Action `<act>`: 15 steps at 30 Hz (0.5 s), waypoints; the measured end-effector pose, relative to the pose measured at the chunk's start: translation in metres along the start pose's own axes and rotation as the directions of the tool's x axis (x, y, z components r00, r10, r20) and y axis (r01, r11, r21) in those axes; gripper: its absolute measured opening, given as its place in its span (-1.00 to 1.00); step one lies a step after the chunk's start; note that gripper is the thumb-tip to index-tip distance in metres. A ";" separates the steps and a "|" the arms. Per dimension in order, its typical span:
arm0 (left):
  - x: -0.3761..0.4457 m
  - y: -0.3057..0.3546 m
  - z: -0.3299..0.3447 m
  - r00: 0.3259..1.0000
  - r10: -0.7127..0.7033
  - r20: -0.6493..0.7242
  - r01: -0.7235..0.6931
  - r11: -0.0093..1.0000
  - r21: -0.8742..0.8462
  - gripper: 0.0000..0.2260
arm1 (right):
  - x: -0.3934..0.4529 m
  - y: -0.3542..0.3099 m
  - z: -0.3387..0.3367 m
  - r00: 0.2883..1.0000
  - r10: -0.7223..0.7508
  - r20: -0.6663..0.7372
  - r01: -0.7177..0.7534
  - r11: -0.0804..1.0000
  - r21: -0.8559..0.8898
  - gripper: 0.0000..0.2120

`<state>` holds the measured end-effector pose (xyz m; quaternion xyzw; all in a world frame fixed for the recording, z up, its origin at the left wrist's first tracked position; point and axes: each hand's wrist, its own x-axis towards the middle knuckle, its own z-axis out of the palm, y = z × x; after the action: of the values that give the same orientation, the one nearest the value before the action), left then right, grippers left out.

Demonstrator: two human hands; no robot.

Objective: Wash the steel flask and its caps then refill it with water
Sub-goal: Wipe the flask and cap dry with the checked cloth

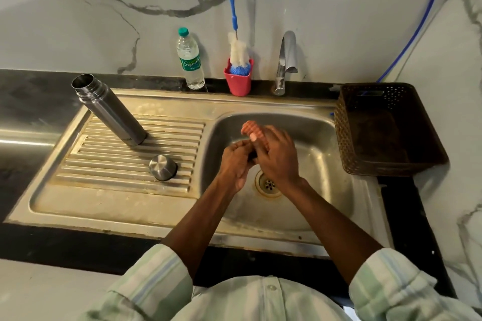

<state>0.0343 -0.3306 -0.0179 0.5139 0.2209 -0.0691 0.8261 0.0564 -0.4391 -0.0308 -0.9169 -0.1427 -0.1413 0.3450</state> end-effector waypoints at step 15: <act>0.001 -0.011 -0.017 0.880 0.449 0.157 -0.475 0.846 0.243 -0.71 | 0.021 -0.018 -0.033 0.754 0.535 0.383 -0.654 0.549 0.521 -0.68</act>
<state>0.0267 -0.3209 -0.0341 0.6574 0.0398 0.0778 0.7484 0.0638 -0.4450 0.0117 -0.7491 0.1084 0.1231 0.6419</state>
